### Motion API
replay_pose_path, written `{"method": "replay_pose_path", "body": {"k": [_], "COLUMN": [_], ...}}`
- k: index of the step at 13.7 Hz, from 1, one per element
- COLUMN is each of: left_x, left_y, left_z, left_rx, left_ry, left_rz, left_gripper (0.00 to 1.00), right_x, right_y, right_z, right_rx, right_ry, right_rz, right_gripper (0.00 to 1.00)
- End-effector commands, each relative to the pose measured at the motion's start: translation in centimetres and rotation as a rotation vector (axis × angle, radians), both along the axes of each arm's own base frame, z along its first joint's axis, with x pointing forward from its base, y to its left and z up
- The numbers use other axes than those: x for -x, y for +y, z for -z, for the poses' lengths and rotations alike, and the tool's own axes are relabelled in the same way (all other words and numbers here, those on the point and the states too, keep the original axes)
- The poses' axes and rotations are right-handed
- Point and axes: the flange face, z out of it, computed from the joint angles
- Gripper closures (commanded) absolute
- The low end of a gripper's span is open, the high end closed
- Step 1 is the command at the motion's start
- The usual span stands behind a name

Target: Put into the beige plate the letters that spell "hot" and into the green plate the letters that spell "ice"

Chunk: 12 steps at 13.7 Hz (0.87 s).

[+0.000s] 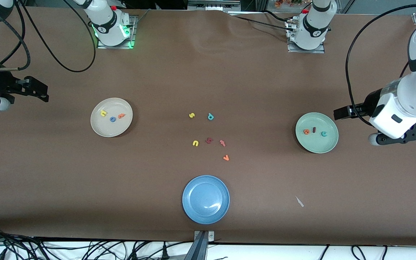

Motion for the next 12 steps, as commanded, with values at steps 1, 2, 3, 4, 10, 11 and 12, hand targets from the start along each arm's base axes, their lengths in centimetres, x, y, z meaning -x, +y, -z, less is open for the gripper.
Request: {"method": "replay_pose_path", "body": {"k": [1, 2, 3, 4, 10, 11, 12], "left_x": [2.5, 2.8, 2.8, 2.7, 2.0, 2.0, 2.1], "left_y": [1.3, 2.0, 2.2, 2.4, 4.3, 4.3, 4.2], "left_z": [0.1, 0.5, 0.6, 0.5, 1.5, 1.5, 1.5], "left_rx": [0.011, 0.014, 0.015, 0.011, 0.018, 0.017, 0.014], "left_ry": [-0.03, -0.048, -0.058, -0.063, -0.043, -0.042, -0.043], "left_rz": [-0.045, -0.062, -0.064, -0.066, -0.112, -0.122, -0.121], "left_gripper": [0.0, 0.0, 0.0, 0.0, 0.0, 0.0, 0.0], "right_x": [0.0, -0.1, -0.1, 0.0, 0.0, 0.0, 0.0], "right_y": [0.1, 0.1, 0.2, 0.4, 0.6, 0.6, 0.6], "right_z": [-0.2, -0.2, -0.2, -0.2, -0.4, -0.4, -0.4], "right_rx": [-0.001, -0.001, -0.001, -0.002, -0.002, -0.002, -0.002], "right_ry": [-0.008, -0.01, -0.01, -0.01, -0.011, -0.011, -0.011], "right_rz": [0.006, 0.004, 0.003, 0.003, 0.0, 0.0, -0.002], "right_gripper": [0.0, 0.0, 0.0, 0.0, 0.0, 0.0, 0.0]}}
